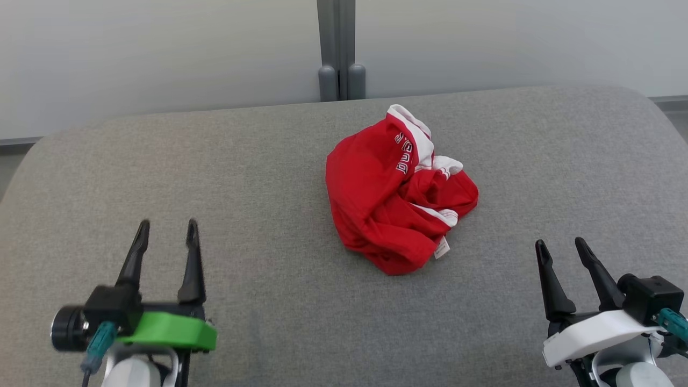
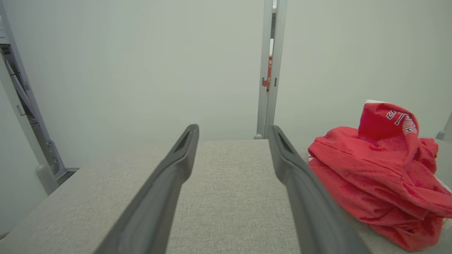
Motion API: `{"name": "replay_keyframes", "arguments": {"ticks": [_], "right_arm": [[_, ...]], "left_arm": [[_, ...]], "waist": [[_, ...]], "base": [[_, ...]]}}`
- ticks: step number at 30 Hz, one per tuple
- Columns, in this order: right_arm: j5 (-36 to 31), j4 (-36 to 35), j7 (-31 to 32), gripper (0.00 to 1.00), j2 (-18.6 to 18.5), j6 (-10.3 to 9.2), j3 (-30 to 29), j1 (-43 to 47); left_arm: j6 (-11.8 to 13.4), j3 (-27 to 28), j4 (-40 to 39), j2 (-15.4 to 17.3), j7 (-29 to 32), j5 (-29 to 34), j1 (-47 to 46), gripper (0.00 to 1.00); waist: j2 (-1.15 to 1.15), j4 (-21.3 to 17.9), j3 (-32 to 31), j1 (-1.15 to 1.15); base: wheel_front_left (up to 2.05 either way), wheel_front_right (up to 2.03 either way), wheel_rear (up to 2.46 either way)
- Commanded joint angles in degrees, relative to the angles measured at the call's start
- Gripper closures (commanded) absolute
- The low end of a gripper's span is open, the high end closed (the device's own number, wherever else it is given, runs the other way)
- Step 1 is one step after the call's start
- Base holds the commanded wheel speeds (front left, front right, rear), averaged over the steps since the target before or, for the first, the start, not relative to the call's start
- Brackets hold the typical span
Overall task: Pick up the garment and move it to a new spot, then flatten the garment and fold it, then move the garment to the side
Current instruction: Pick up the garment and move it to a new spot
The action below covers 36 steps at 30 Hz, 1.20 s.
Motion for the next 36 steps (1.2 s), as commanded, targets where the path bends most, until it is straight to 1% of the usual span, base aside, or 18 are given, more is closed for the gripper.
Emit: {"name": "replay_keyframes", "arguments": {"ticks": [1,7,10,16,24,29,35,36], "right_arm": [[0.1,-0.3,-0.1,0.00,-0.2,-0.02,0.1,-1.1],[0.8,-0.1,-0.6,0.00,-0.6,-0.03,0.7,-3.2],[1.4,0.6,-1.3,0.00,-0.8,-0.02,0.7,-4.5],[2.5,2.6,-3.1,0.00,-0.3,-0.02,0.5,-6.0],[3.6,5.1,-5.0,0.00,0.1,-0.03,1.4,-8.0],[3.9,6.3,-5.7,0.00,0.0,-0.02,1.5,-8.8],[4.1,7.3,-6.1,0.00,0.3,-0.03,2.3,-9.7],[4.2,7.4,-6.2,0.00,0.3,-0.02,2.5,-9.8]], "left_arm": [[-0.5,-1.1,0.6,-0.2,0.0,0.7,-3.1,0.00],[-1.4,-7.7,4.7,-0.9,0.4,1.1,-15.6,0.00],[-1.6,-11.5,7.8,-1.1,1.6,1.3,-22.4,0.00],[-1.8,-16.3,13.7,-1.5,4.8,1.0,-31.0,0.00],[-0.8,-20.4,21.2,-1.7,8.6,0.0,-35.3,0.00],[-1.0,-23.1,24.3,-1.7,10.9,-1.2,-36.1,0.00],[-0.4,-23.9,28.0,-1.7,11.3,-2.3,-37.9,0.00],[-0.3,-23.9,28.7,-1.7,11.2,-2.7,-38.4,0.22]], "waist": [[0.00,-1.1,1.3,0.00],[0.00,-4.9,4.7,0.00],[0.00,-7.7,7.0,0.00],[0.00,-12.2,10.0,0.00],[0.00,-16.2,12.2,0.00],[0.00,-17.3,12.7,0.00],[0.00,-18.4,13.0,0.00],[0.00,-18.6,13.0,0.00]], "base": [[0.00,0.00,0.00],[0.00,0.00,0.00],[0.00,0.00,0.00],[0.00,0.00,0.00],[0.00,0.00,0.00],[0.00,0.00,0.00],[0.00,0.00,0.00],[0.00,0.00,0.00]]}}
